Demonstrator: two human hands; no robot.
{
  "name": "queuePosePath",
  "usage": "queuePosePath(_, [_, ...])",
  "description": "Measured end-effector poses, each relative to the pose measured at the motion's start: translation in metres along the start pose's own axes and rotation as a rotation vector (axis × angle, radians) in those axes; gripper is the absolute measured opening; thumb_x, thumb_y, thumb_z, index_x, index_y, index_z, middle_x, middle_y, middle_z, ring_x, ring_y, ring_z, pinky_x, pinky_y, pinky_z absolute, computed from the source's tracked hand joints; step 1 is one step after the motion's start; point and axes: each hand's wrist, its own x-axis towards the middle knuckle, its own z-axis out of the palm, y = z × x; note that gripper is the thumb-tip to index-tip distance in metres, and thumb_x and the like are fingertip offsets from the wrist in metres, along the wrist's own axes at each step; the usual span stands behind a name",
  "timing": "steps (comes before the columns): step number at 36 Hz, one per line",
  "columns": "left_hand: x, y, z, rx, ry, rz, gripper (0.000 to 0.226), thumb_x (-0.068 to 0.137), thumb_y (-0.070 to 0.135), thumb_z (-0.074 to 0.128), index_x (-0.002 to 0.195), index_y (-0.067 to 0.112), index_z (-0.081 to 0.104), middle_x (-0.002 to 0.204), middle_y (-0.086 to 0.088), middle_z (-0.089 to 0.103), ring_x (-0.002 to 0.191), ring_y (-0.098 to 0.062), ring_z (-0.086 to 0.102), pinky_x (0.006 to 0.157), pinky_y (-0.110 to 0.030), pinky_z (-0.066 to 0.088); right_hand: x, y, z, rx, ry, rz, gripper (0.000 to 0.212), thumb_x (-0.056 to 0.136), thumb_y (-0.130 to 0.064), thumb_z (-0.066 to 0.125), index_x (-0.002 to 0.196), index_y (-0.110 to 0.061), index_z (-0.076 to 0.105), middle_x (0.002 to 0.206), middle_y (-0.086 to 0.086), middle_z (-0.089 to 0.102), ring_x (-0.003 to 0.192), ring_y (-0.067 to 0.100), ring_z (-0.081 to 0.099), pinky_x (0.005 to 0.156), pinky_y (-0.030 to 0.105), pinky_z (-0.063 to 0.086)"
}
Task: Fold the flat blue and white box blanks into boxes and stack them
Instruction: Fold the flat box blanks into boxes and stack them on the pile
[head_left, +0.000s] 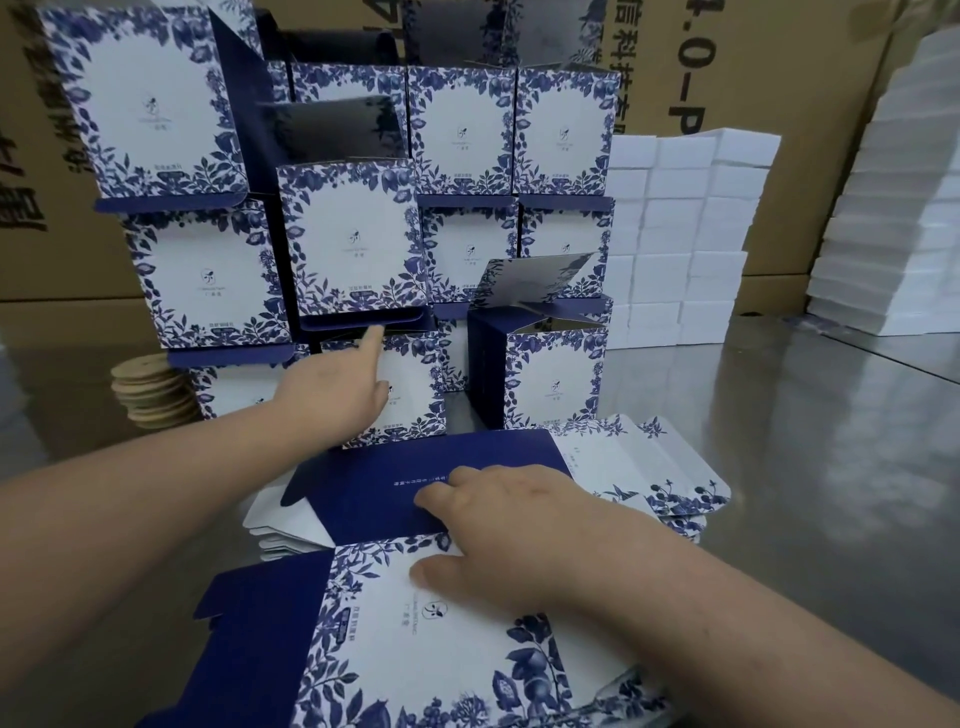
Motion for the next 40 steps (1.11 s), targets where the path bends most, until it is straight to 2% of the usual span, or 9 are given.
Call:
queuePosePath(5, [0.006, 0.004, 0.002, -0.065, 0.041, 0.005, 0.046, 0.096, 0.036, 0.039, 0.135, 0.013, 0.032, 0.065, 0.005, 0.04, 0.06, -0.022, 0.043, 0.044, -0.027, 0.021, 0.0, -0.001, 0.001, -0.006, 0.002, 0.002, 0.053, 0.095, -0.053, 0.038, 0.136, -0.02, 0.039, 0.117, 0.005, 0.05, 0.11, 0.026, 0.05, 0.085, 0.038, 0.039])
queuePosePath(8, [0.01, 0.003, 0.002, -0.131, 0.08, -0.02, 0.038, 0.096, 0.033, 0.042, 0.128, 0.012, 0.039, 0.073, 0.002, 0.046, 0.065, -0.025, 0.045, 0.049, -0.03, 0.027, 0.0, -0.001, 0.0, -0.008, -0.005, -0.002, 0.053, 0.095, -0.053, 0.038, 0.137, -0.02, 0.038, 0.118, 0.005, 0.05, 0.111, 0.026, 0.049, 0.085, 0.039, 0.039])
queuePosePath(14, [0.018, 0.002, -0.005, -0.086, 0.113, -0.039, 0.029, 0.095, 0.036, 0.046, 0.108, 0.009, 0.048, 0.069, 0.001, 0.045, 0.066, -0.027, 0.048, 0.052, -0.031, 0.033, 0.0, -0.001, 0.0, -0.009, -0.002, 0.0, 0.053, 0.095, -0.053, 0.038, 0.136, -0.019, 0.039, 0.119, 0.005, 0.05, 0.111, 0.026, 0.049, 0.082, 0.037, 0.037])
queuePosePath(21, [0.017, 0.001, -0.012, 0.009, 0.118, 0.02, 0.025, 0.095, 0.034, 0.048, 0.097, 0.009, 0.044, 0.063, 0.001, 0.04, 0.063, -0.027, 0.047, 0.05, -0.03, 0.031, 0.0, 0.0, 0.0, -0.006, 0.001, 0.0, 0.053, 0.095, -0.053, 0.037, 0.136, -0.02, 0.039, 0.119, 0.005, 0.05, 0.11, 0.025, 0.049, 0.082, 0.038, 0.038])
queuePosePath(26, [0.015, 0.001, -0.014, 0.025, 0.113, 0.043, 0.027, 0.096, 0.035, 0.047, 0.1, 0.008, 0.044, 0.064, 0.0, 0.041, 0.063, -0.027, 0.047, 0.051, -0.03, 0.032, 0.0, 0.0, 0.001, -0.012, 0.01, -0.003, 0.053, 0.095, -0.053, 0.037, 0.135, -0.02, 0.04, 0.118, 0.004, 0.051, 0.109, 0.025, 0.05, 0.079, 0.037, 0.037])
queuePosePath(35, [0.017, -0.006, -0.026, 0.08, 0.132, 0.08, 0.028, 0.094, 0.036, 0.05, 0.1, 0.009, 0.046, 0.059, 0.003, 0.031, 0.06, -0.026, 0.042, 0.047, -0.029, 0.024, 0.0, 0.0, -0.001, 0.009, -0.011, -0.007, 0.054, 0.095, -0.054, 0.037, 0.138, -0.021, 0.037, 0.121, 0.004, 0.05, 0.112, 0.024, 0.049, 0.086, 0.038, 0.038])
queuePosePath(40, [0.006, -0.01, -0.024, 0.088, 0.076, 0.056, 0.028, 0.095, 0.038, 0.048, 0.1, 0.011, 0.046, 0.061, 0.003, 0.033, 0.064, -0.026, 0.043, 0.053, -0.031, 0.03, 0.0, 0.0, 0.0, -0.005, 0.0, -0.004, 0.054, 0.095, -0.054, 0.037, 0.137, -0.02, 0.038, 0.118, 0.004, 0.05, 0.111, 0.025, 0.05, 0.083, 0.037, 0.038])
